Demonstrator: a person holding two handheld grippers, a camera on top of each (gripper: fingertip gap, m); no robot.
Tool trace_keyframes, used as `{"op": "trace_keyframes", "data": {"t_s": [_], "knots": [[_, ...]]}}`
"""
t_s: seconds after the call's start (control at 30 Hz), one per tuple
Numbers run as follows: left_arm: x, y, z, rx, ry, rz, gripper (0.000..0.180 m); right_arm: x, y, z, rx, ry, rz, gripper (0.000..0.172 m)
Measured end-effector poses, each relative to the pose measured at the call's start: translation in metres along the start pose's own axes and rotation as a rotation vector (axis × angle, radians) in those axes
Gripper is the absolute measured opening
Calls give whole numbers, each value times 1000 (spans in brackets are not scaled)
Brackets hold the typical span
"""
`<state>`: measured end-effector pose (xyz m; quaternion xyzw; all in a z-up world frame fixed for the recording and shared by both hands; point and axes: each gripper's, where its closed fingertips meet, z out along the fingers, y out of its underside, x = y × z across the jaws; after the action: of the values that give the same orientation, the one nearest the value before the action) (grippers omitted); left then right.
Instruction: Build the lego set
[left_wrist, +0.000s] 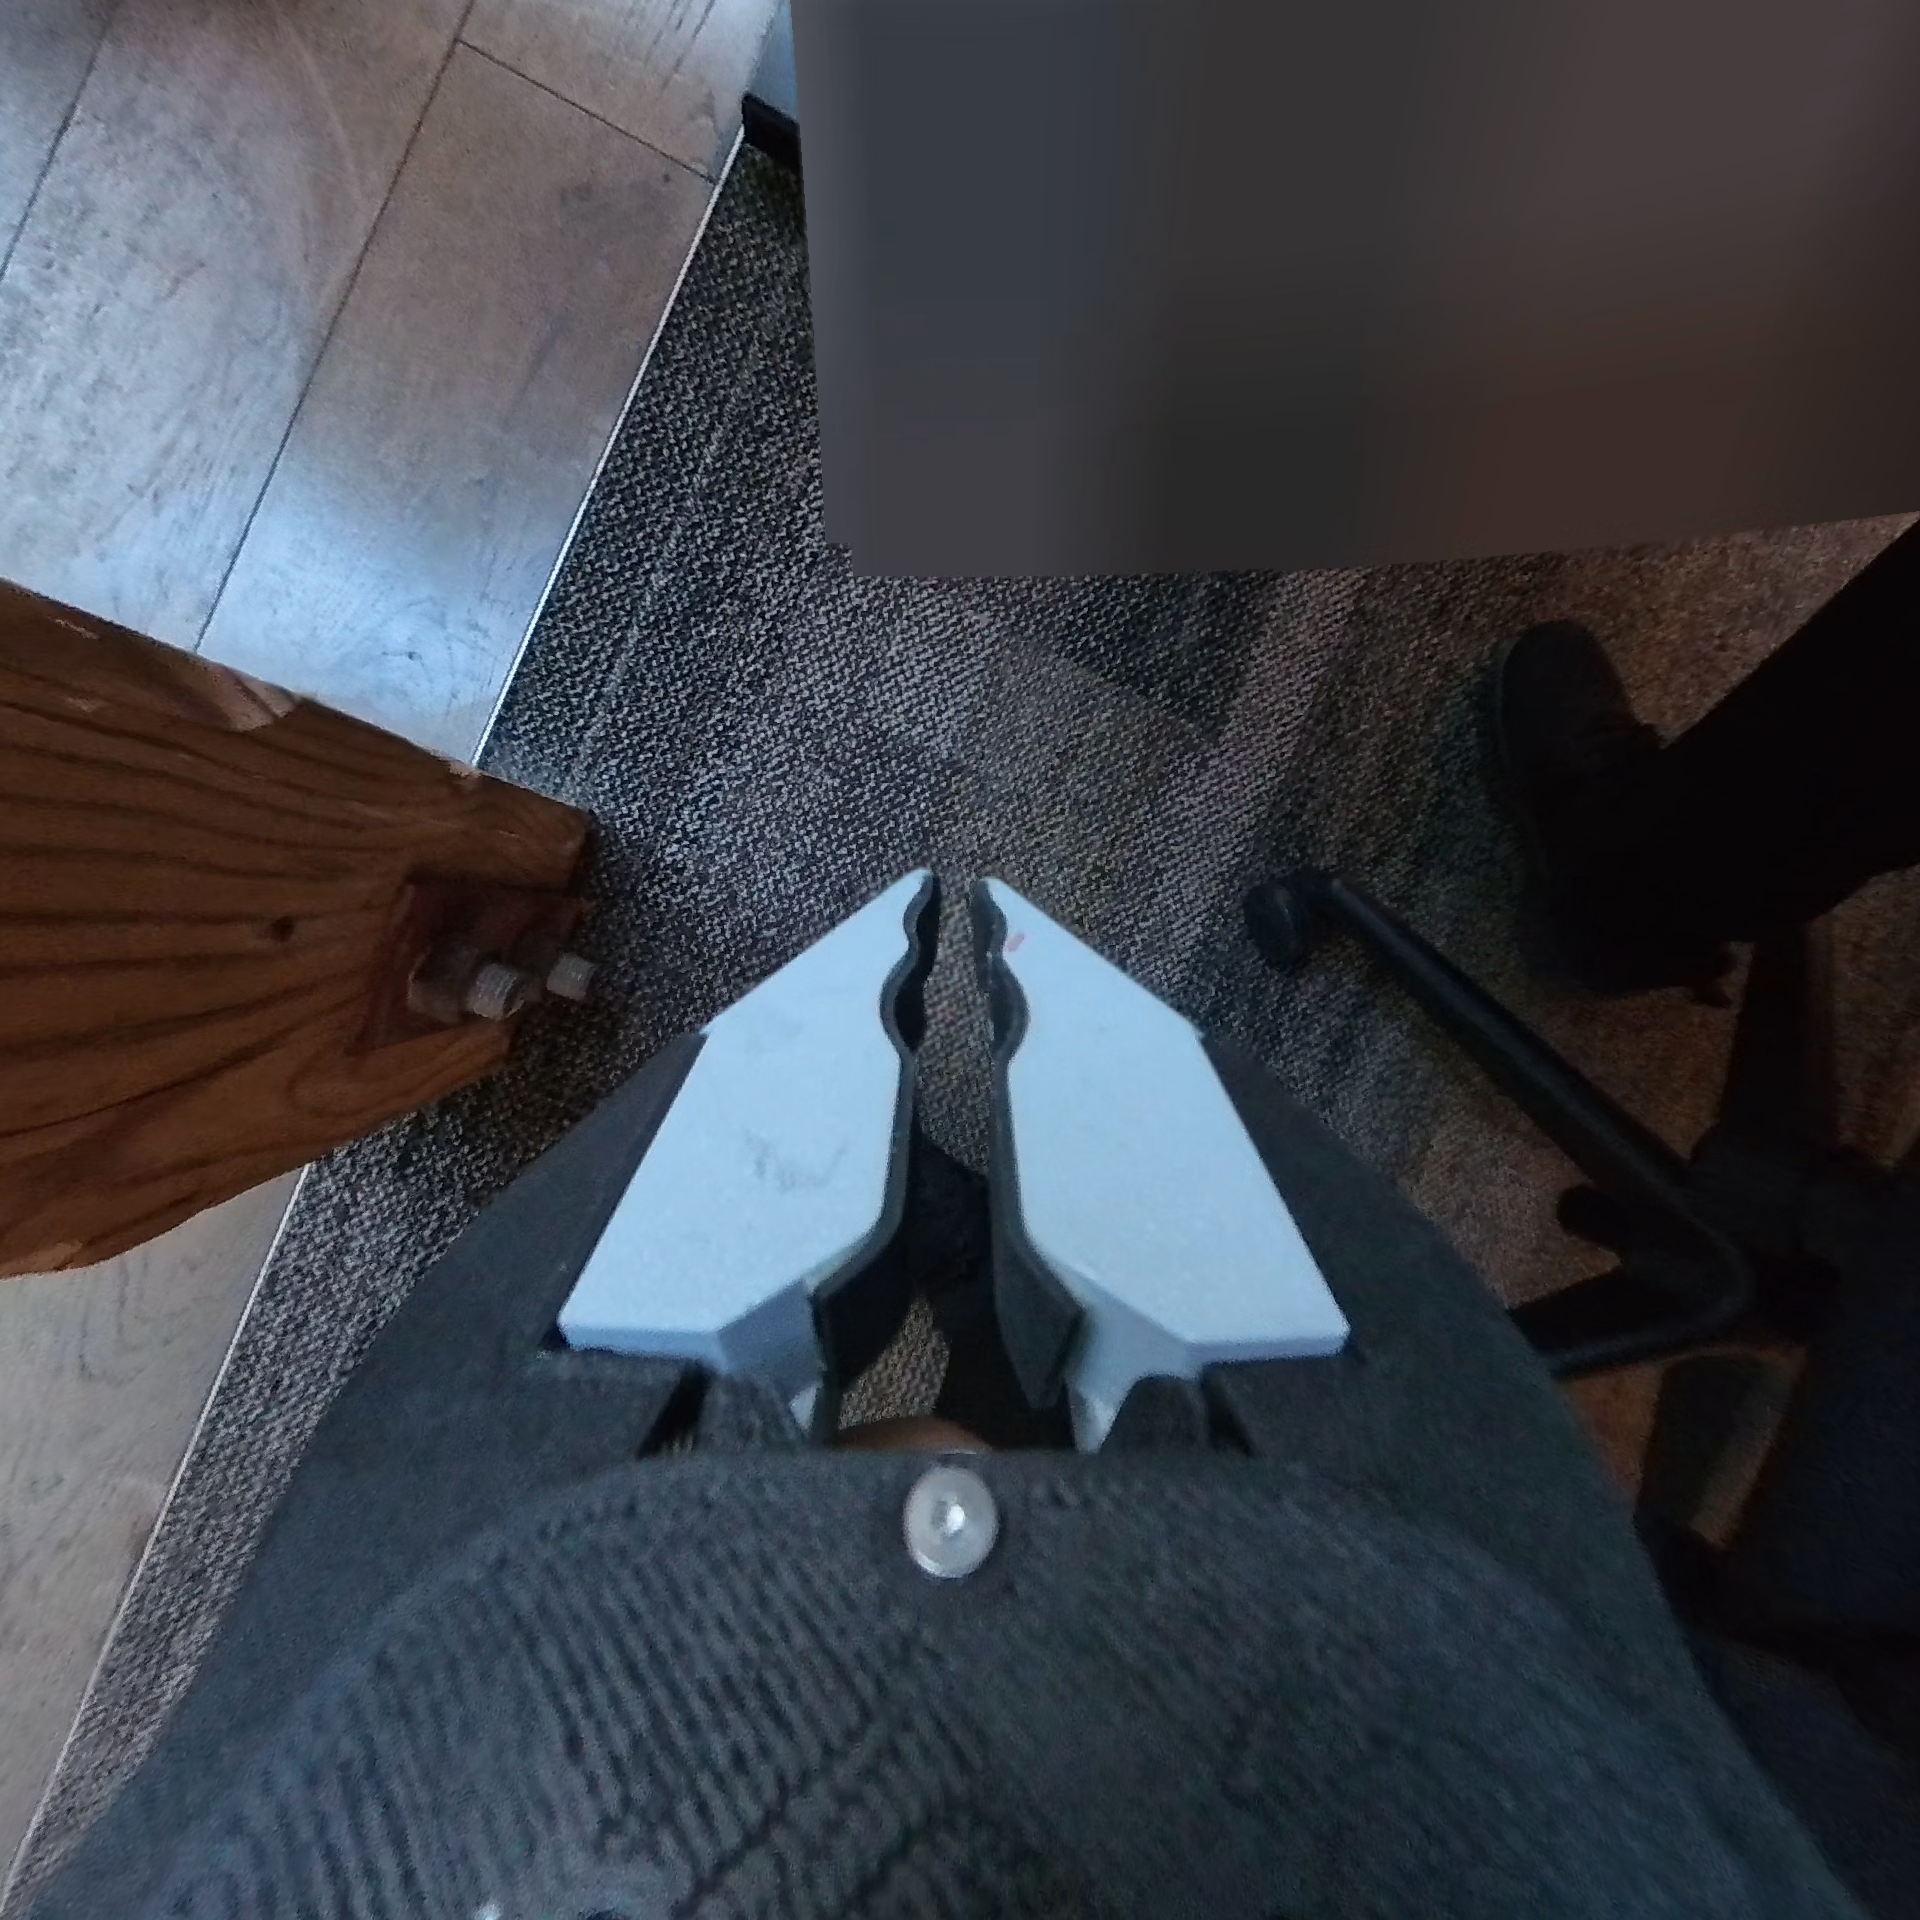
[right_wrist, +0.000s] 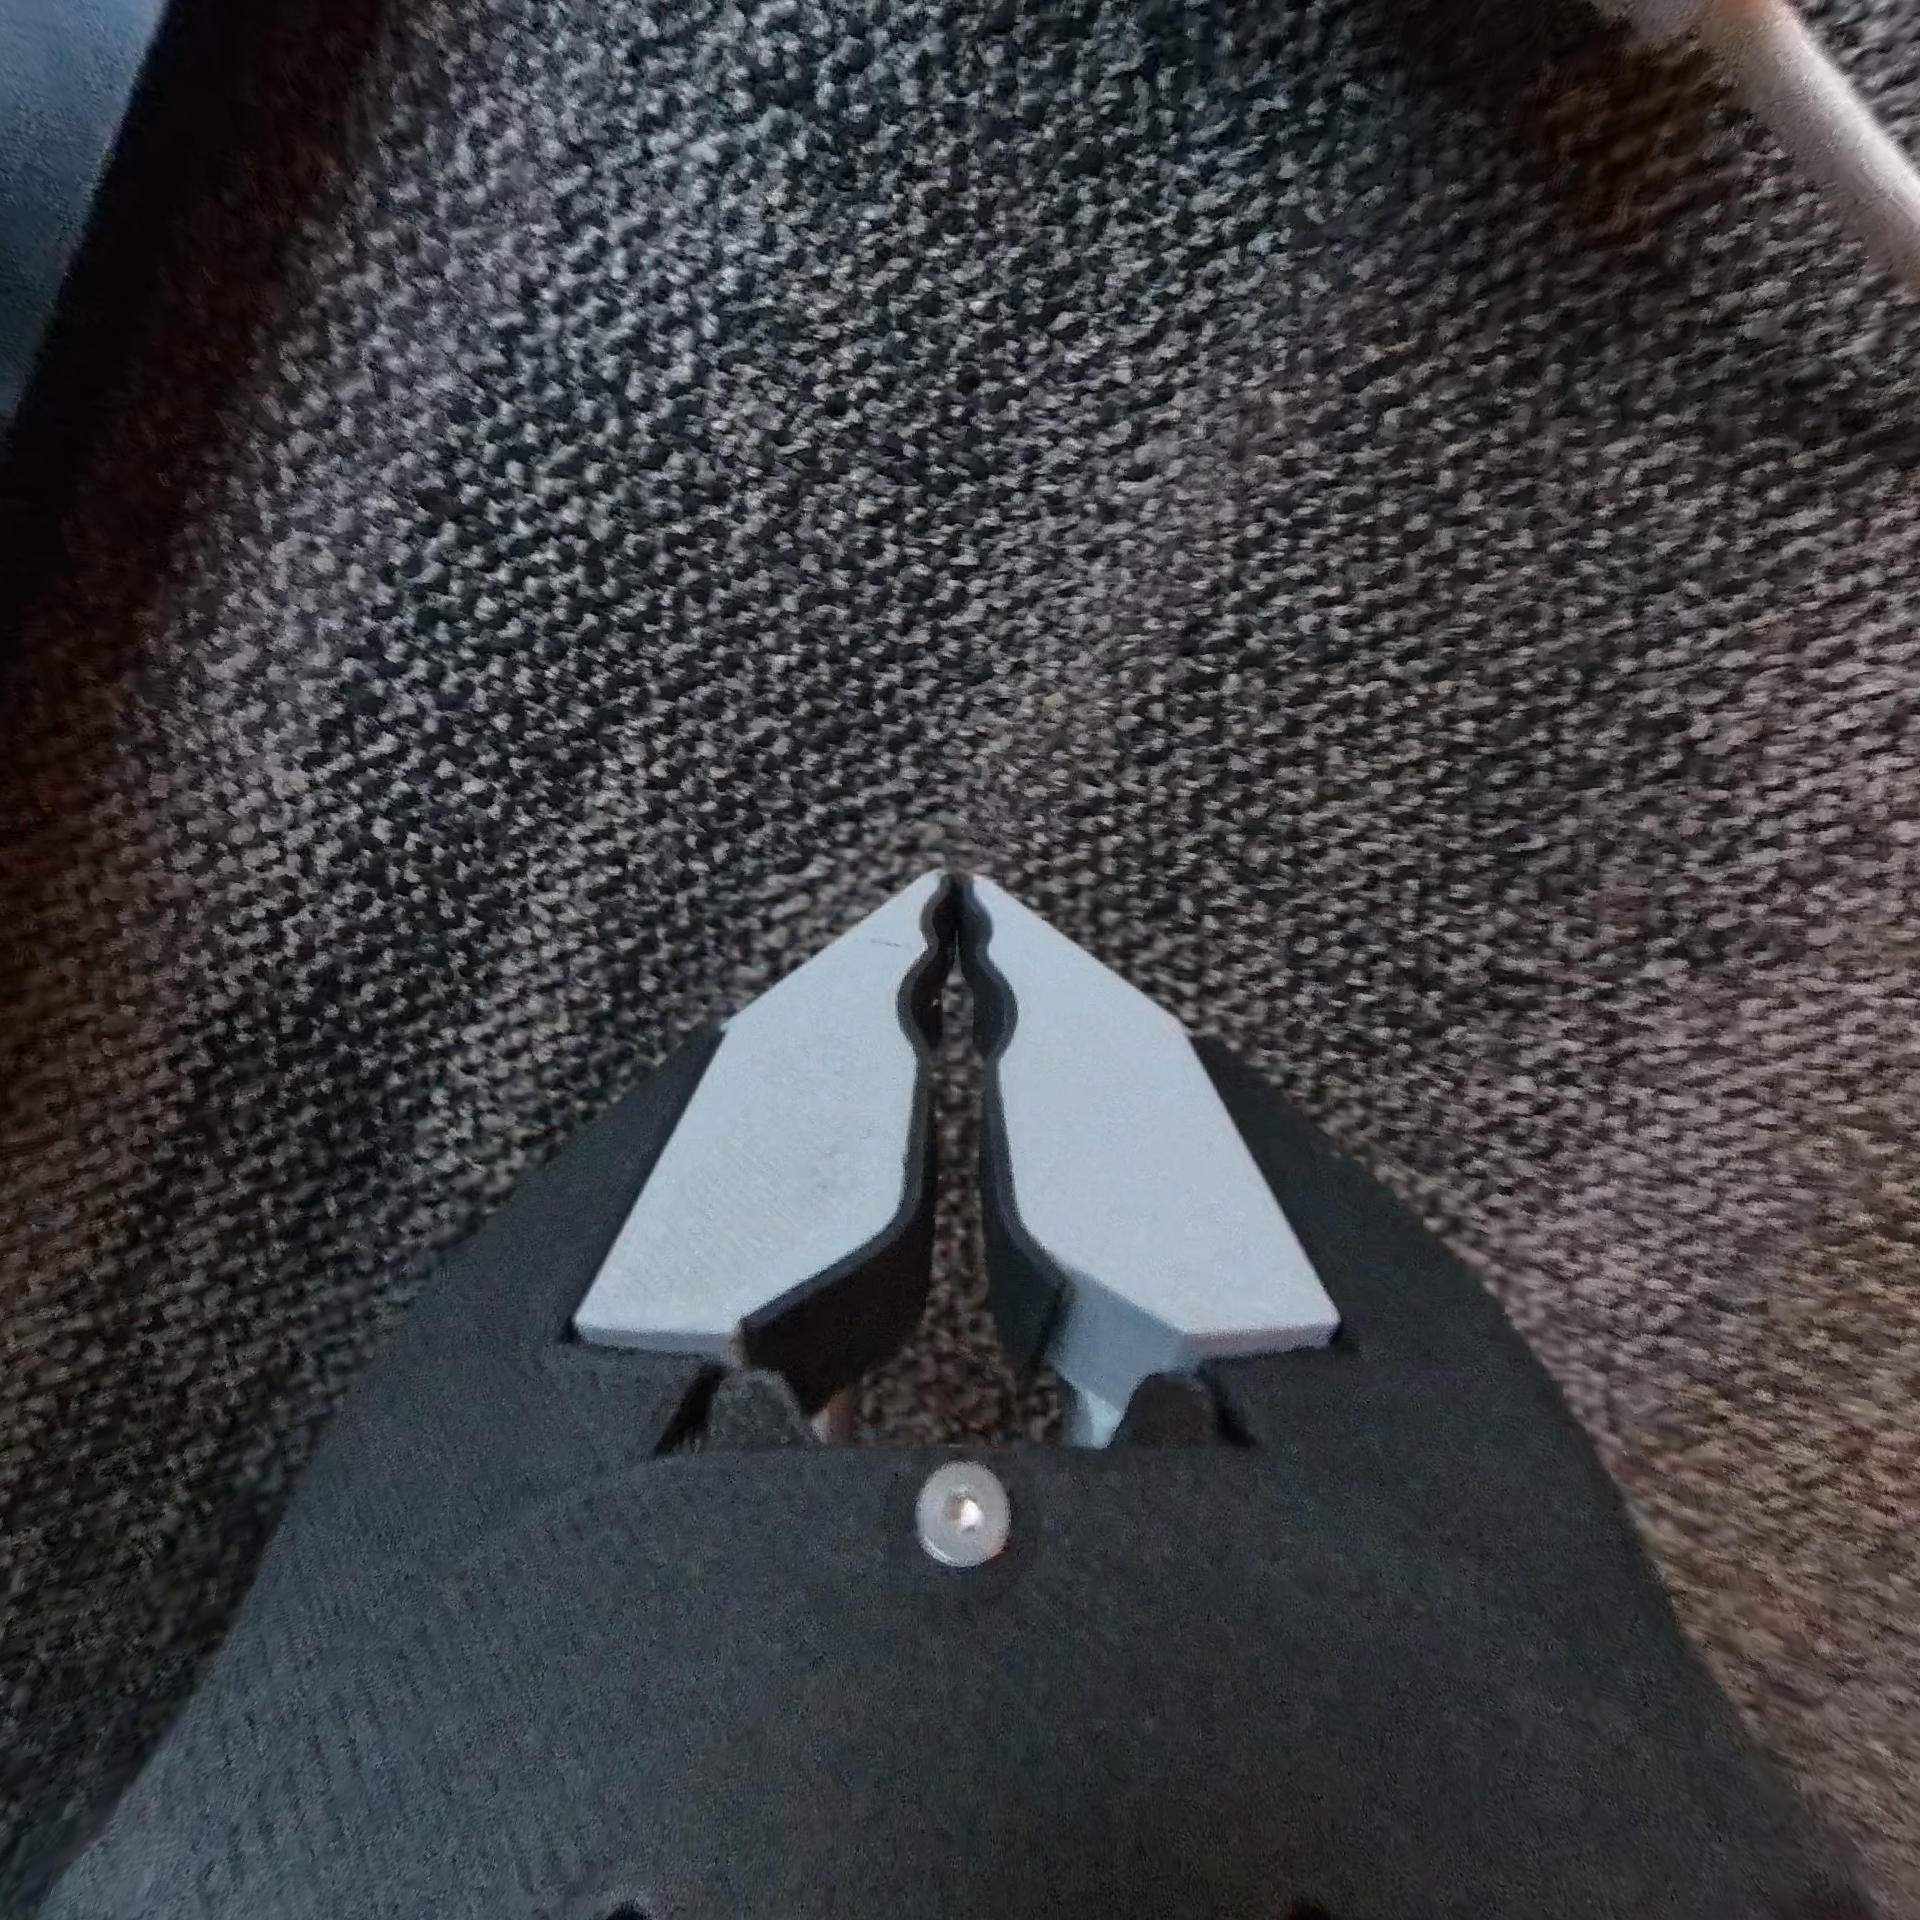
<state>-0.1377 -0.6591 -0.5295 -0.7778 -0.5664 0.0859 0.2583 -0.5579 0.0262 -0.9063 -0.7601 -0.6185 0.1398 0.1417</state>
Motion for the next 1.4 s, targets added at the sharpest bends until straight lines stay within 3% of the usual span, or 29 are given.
{"op": "trace_keyframes", "data": {"t_s": [0.1, 0.17, 0.37, 0.57, 0.83, 0.93, 1.07, 1.2, 1.3, 1.4], "knots": [[-5, 4, -2, 7, 9, -46, 3, 11, 11, 0, -67, -21, 6, 18], [-8, 7, -2, -1, 8, -69, 3, 14, 26, 4, -115, -32, 25, 19], [-5, 7, 6, -38, 7, -49, 3, 3, 45, 26, -129, -100, 225, 19], [-2, -1, 13, -43, 17, -41, 3, 18, 48, 34, -103, -41, 372, 2], [12, -13, 10, -13, 52, -28, 3, 20, 55, 21, -80, 6, 225, 2], [24, -20, 5, 18, 77, 13, 3, 14, 75, 4, -59, 48, 230, 2], [32, -17, 0, 31, 124, -12, 1, -18, 114, -24, -42, 54, 232, 2], [47, -8, -2, 8, 198, -40, 0, -76, 165, -58, -71, 8, 170, 3], [55, -11, -7, 23, 194, 43, 0, -132, 200, -90, -103, -51, 64, 2], [55, -14, -10, 40, 182, 80, 0, -195, 214, -132, -95, -138, -122, 2]]}}
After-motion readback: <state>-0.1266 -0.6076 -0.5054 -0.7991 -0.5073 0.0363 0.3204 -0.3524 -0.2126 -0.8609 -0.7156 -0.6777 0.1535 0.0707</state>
